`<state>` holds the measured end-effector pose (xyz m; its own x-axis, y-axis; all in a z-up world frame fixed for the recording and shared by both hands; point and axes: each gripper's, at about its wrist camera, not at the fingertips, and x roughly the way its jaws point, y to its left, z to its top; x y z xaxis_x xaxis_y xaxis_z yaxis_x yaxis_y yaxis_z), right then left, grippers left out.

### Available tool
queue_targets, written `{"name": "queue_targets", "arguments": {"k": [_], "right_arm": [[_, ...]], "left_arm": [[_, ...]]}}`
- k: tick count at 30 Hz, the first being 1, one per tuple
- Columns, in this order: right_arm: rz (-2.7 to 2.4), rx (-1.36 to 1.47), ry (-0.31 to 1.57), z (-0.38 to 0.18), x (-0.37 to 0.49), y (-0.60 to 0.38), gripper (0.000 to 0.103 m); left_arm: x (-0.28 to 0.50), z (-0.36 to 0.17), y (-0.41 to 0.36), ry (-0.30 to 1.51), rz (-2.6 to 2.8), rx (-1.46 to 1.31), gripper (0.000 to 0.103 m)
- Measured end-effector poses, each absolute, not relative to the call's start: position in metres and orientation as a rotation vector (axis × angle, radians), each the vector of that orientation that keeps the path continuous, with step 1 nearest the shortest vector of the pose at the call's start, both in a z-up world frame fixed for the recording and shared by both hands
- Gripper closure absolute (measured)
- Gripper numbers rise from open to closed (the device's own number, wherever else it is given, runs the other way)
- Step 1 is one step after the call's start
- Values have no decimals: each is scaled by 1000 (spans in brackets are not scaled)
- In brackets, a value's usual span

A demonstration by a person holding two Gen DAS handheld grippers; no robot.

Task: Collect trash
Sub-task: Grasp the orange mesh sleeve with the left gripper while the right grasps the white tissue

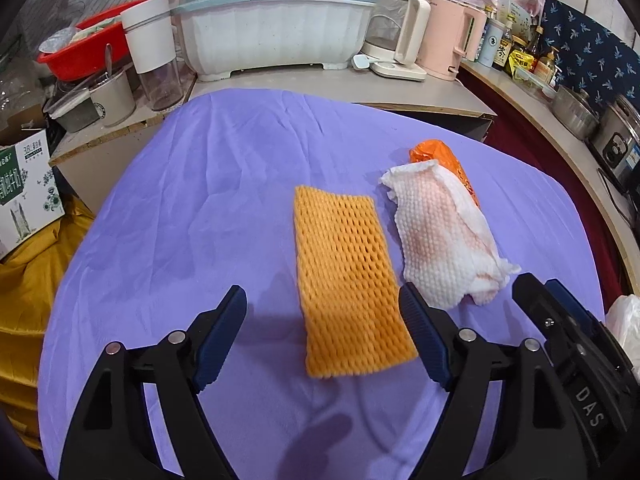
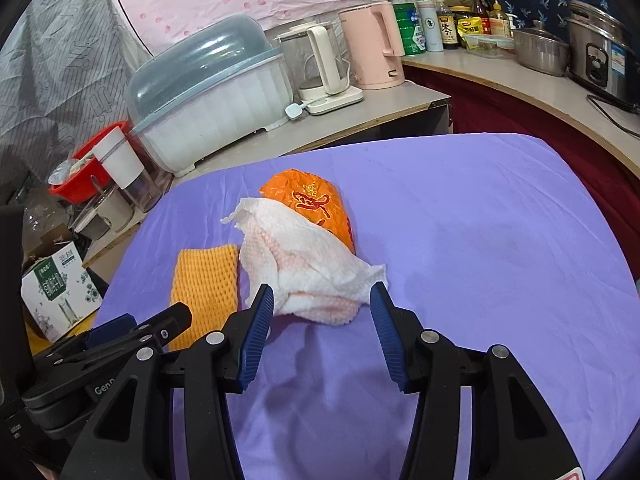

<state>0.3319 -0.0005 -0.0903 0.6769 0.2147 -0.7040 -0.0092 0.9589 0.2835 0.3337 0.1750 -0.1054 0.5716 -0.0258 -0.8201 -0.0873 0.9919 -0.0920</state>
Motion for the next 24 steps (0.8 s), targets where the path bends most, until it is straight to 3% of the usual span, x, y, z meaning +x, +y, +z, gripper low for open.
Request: {"name": "queue_targets", "arguments": {"k": [9,10,12,17,20,24], "right_arm": [[123,252,864,-114,365,2,55],[124,253,868,-116,366,2,56],[136,259,881,-120,369,2,68],[155,247,879,-120,364,5,87],[159,253,873,-115,356,3,92],[153,262,855,-100,339,-6,94]], "left_arm": [[352,-126,173,1013,20,-157,33],[353,-129,172,1020,18,-154,38],[354,-132,172,1034,11,-162,43],[353,-134,166,1045,-14,-155,70],[347,-131,161,1039,-22,-146,84],[336,-125,153,1037,-45,-147,91]]}}
